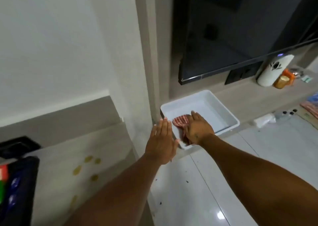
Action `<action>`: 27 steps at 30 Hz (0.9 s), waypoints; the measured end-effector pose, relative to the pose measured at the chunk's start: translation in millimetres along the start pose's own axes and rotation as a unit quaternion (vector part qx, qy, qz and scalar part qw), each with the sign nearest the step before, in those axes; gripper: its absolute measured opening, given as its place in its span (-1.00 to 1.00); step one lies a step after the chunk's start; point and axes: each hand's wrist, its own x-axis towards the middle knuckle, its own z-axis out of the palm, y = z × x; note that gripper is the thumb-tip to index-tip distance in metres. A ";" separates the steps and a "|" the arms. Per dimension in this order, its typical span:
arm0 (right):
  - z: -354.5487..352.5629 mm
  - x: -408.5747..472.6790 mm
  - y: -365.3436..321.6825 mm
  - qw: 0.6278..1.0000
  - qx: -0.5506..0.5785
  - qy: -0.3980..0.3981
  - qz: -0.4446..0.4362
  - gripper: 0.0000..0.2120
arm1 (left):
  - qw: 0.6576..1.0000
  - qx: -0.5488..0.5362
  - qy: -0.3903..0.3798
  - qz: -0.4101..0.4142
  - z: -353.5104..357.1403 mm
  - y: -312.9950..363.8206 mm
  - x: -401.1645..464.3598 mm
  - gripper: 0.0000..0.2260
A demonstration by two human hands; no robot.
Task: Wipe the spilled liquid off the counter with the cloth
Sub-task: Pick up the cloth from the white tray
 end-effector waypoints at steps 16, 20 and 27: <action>34.0 53.5 -4.3 0.998 -0.014 -0.057 0.001 -0.49 | 0.997 -0.041 -0.045 -0.050 43.3 -2.6 39.1 -0.35; 15.1 38.2 -10.4 1.000 0.005 0.007 -0.004 -0.49 | 0.998 -0.038 -0.016 -0.041 22.3 -13.1 25.5 -0.35; -0.5 -38.0 -80.6 0.991 0.050 0.110 -0.051 -0.45 | 0.999 -0.010 0.019 -0.048 -8.0 -43.6 -53.9 -0.35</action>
